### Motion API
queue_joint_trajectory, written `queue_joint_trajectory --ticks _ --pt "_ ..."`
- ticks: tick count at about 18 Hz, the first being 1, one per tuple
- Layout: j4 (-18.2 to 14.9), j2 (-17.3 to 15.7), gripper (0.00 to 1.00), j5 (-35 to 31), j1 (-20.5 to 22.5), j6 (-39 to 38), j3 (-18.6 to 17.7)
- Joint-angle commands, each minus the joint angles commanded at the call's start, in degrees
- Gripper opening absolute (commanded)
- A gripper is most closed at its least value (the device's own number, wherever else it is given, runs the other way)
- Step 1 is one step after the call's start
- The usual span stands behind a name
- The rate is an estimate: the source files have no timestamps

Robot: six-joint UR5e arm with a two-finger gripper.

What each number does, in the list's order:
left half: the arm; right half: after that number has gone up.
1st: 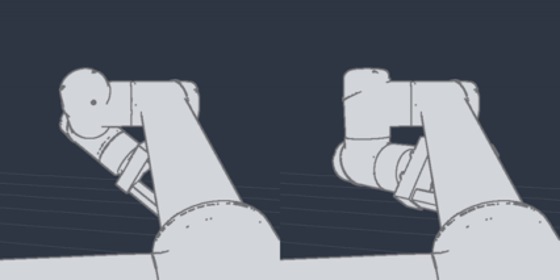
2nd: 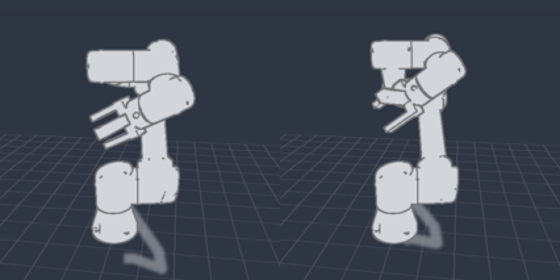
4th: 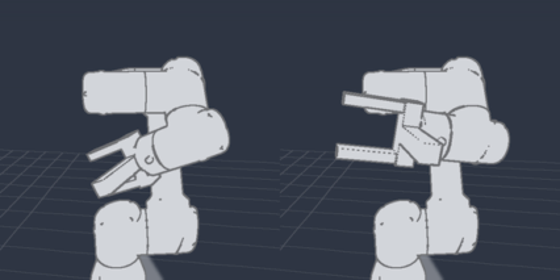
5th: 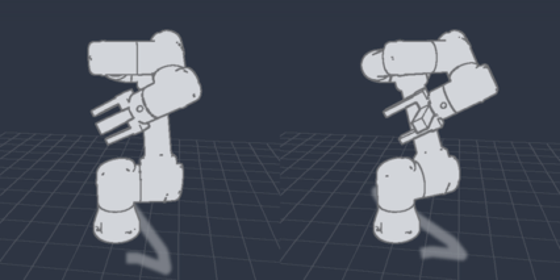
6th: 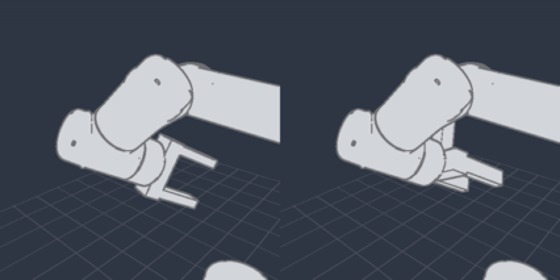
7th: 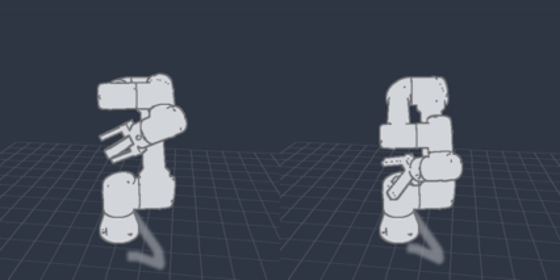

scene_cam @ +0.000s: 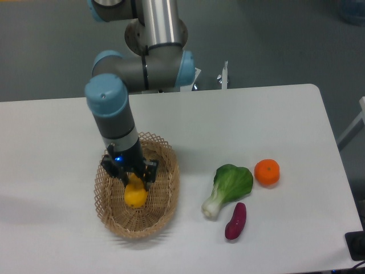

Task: Place the mango in the basket
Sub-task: 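Move the held mango over the wicker basket and lower it inside, then open the gripper to release the mango into the basket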

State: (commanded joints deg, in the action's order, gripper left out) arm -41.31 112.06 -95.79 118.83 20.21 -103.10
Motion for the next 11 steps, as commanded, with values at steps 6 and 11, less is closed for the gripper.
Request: queue_joint_trajectory --ticks 6,11 --pt "-0.09 1.32 0.48 -0.53 -0.97 0.61 -0.44" --pt "-0.09 1.50 0.49 -0.80 -1.06 0.62 -0.53"
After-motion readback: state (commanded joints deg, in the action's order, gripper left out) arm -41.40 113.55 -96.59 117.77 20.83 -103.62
